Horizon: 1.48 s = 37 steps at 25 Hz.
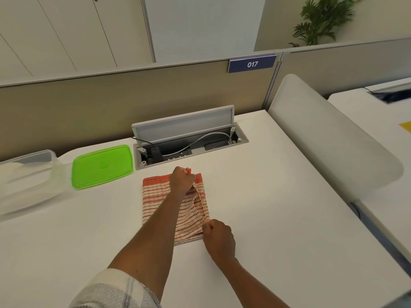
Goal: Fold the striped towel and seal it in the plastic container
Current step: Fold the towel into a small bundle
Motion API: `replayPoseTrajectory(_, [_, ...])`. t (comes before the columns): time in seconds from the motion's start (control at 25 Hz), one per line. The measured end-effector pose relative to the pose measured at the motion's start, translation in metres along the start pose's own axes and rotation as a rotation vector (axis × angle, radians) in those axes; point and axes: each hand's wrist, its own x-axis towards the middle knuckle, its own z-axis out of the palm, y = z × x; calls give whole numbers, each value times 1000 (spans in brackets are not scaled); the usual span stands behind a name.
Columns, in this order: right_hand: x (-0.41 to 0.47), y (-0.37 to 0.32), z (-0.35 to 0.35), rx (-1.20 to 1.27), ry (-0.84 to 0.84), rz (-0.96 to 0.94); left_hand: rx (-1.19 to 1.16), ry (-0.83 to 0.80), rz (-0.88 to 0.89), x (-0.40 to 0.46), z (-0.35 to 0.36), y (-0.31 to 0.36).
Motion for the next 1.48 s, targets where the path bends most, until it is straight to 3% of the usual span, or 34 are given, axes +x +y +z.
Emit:
replayPoseTrajectory(0.36, [3, 13, -3, -193, -64, -84, -82, -29, -93, -2, 18, 0])
replayPoseTrajectory(0.48, [0, 15, -9, -218, -76, -55, -150, -52, -61, -6, 16, 0])
replayPoseTrajectory(0.6, [-6, 13, -13, -156, 25, -105, -195, -88, 74, -13, 10, -6])
replayPoseTrajectory(0.68, [-9, 7, -12, -125, 96, -250, -84, -65, 240, -22, 3, -16])
replayPoseTrajectory(0.8, [-7, -7, -2, -143, 59, -443, 134, -8, 398, -35, -9, -48])
replayPoseTrajectory(0.96, [3, -18, 5, -232, -108, -369, 516, -45, 432, -51, -34, -99])
replayPoseTrajectory(1.08, [7, -13, 5, -383, -134, -309, 704, -130, 468, -61, -55, -129])
replayPoseTrajectory(1.2, [6, -7, 4, -371, -65, -315, 783, -151, 475, -69, -70, -143])
replayPoseTrajectory(1.4, [-6, 0, 8, -440, 51, -637, 802, -164, 603, -91, -94, -160])
replayPoseTrajectory(1.48, [-8, 5, 8, -482, 26, -676, 858, -210, 664, -103, -102, -175])
